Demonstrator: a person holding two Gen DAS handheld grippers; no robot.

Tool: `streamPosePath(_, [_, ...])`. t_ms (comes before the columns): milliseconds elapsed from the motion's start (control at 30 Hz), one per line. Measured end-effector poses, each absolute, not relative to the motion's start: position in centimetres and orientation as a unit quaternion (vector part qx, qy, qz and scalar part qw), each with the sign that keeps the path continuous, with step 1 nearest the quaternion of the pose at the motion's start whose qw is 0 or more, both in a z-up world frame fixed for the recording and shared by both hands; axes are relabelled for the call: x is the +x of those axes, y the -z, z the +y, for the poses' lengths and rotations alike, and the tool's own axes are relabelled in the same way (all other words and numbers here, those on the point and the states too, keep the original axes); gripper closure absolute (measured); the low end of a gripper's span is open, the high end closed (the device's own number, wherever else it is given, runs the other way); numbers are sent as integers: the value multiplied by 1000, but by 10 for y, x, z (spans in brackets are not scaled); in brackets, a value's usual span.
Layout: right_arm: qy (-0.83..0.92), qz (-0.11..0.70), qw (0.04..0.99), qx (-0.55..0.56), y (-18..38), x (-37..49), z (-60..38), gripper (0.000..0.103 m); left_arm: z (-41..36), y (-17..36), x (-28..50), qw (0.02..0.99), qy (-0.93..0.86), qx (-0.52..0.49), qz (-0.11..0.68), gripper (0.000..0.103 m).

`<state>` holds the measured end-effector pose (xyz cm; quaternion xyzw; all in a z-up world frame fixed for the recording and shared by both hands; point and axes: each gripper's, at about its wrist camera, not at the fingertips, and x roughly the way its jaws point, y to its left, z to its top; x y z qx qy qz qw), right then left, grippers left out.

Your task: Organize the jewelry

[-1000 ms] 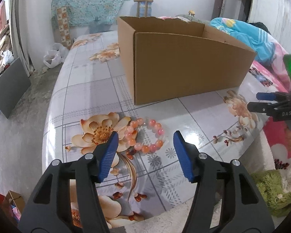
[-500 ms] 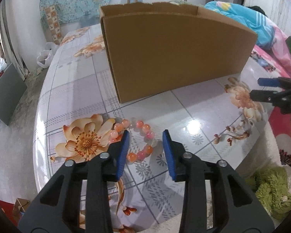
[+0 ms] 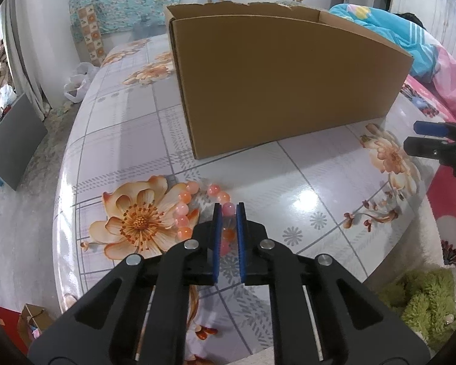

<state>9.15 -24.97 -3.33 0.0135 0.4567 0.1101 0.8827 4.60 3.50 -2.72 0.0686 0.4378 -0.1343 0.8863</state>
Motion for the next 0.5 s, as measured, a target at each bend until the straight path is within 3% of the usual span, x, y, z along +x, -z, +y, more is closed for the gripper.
streamPosePath(500, [-120, 445, 887, 6, 30, 85, -250, 33, 14, 22, 37, 883, 188, 40, 428, 95])
